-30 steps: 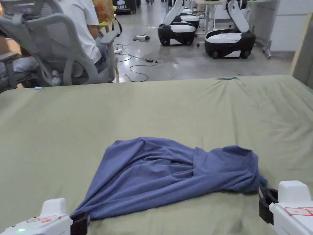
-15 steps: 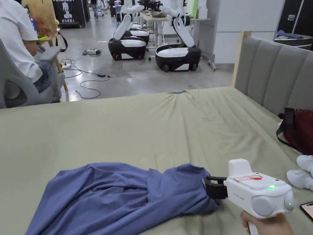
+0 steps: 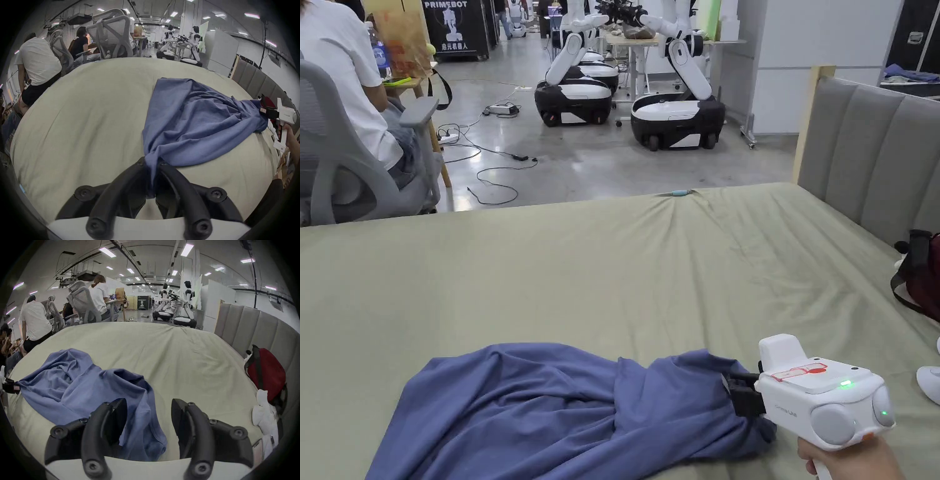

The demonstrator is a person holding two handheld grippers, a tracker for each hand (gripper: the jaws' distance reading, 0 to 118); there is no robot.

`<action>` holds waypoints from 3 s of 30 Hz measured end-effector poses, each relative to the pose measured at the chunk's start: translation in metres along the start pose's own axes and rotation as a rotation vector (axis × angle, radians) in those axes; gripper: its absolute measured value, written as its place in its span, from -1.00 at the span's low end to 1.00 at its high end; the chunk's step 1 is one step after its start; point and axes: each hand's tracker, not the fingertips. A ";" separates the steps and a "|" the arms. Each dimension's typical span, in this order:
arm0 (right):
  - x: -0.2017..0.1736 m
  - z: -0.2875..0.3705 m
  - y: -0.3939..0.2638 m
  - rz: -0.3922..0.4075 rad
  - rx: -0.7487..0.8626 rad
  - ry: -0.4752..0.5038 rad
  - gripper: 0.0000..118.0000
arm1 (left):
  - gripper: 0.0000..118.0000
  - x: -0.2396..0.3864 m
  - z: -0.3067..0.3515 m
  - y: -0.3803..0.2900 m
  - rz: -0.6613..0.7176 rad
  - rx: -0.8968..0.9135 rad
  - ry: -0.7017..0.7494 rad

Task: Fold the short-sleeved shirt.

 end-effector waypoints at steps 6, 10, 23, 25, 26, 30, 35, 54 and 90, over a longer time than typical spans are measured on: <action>-0.002 0.004 0.000 0.004 0.010 0.022 -0.58 | -0.89 0.000 0.001 -0.001 0.005 -0.003 -0.002; -0.004 0.007 -0.001 0.017 0.013 0.024 -0.80 | -0.89 0.000 0.001 -0.004 0.016 -0.007 -0.006; -0.022 0.069 0.035 0.082 0.132 -0.012 -0.95 | -0.91 0.004 0.012 0.012 -0.051 0.076 0.067; -0.026 0.085 0.049 0.106 0.156 -0.032 -0.95 | -0.92 0.003 0.017 0.024 -0.067 0.101 0.079; -0.027 0.094 0.057 0.114 0.172 -0.037 -0.95 | -0.92 0.002 0.020 0.032 -0.071 0.124 0.082; -0.026 0.125 0.099 0.137 0.229 -0.066 -0.95 | -0.92 0.002 0.045 0.080 -0.121 0.210 0.114; -0.025 0.152 0.154 0.149 0.293 -0.103 -0.95 | -0.92 0.008 0.067 0.144 -0.154 0.325 0.150; -0.014 0.189 0.313 0.109 0.482 -0.209 -0.96 | -0.92 0.032 0.133 0.330 -0.180 0.543 0.221; -0.009 0.124 0.385 0.068 0.523 -0.326 -0.96 | -0.92 0.053 0.077 0.406 -0.141 0.512 0.307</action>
